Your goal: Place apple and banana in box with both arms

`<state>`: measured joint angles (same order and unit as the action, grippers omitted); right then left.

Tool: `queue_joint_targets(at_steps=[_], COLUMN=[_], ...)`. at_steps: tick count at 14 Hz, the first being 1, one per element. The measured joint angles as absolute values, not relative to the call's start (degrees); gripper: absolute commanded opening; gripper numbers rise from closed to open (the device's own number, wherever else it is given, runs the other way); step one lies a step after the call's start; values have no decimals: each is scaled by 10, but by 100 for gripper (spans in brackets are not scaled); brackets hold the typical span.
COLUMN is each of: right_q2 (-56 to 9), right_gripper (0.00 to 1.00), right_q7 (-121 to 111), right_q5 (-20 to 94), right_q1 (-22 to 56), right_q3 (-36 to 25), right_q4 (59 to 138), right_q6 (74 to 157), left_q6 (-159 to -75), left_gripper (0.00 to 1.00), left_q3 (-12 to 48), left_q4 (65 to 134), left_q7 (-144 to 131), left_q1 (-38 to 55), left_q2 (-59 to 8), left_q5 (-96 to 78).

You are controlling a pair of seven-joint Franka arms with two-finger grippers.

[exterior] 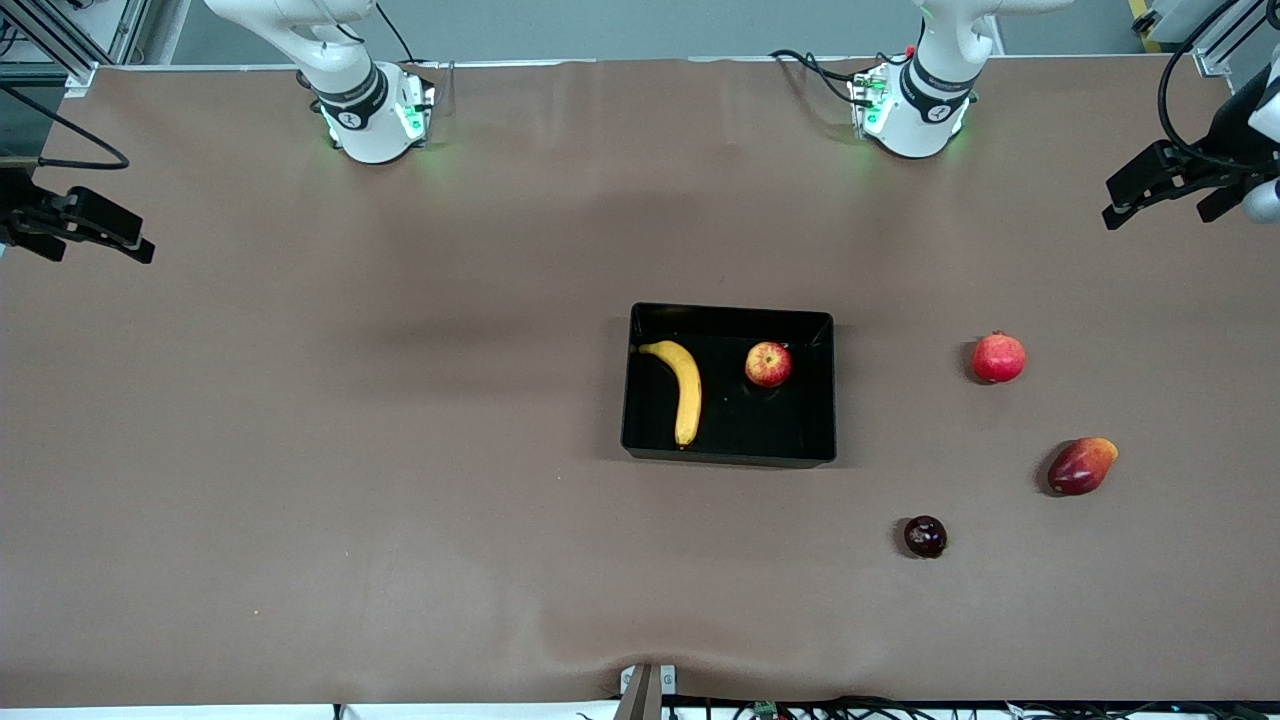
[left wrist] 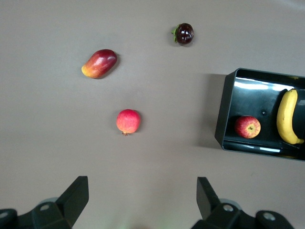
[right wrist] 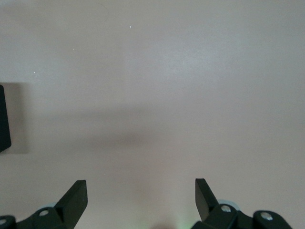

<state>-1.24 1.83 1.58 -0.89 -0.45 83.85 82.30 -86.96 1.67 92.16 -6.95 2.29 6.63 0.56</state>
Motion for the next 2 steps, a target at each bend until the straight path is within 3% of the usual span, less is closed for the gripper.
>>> queue_joint_targets(at_steps=[2], right_q2=[-12], right_gripper=[100], right_q7=[18], right_q5=[16], right_q1=[-9], right_q3=[-4], right_q4=[838], right_q6=[823], left_q6=[-866], left_gripper=[100], left_q3=[22], left_q4=[922], left_q7=[-69], left_q1=[23], left_q2=[66], left_q5=[6])
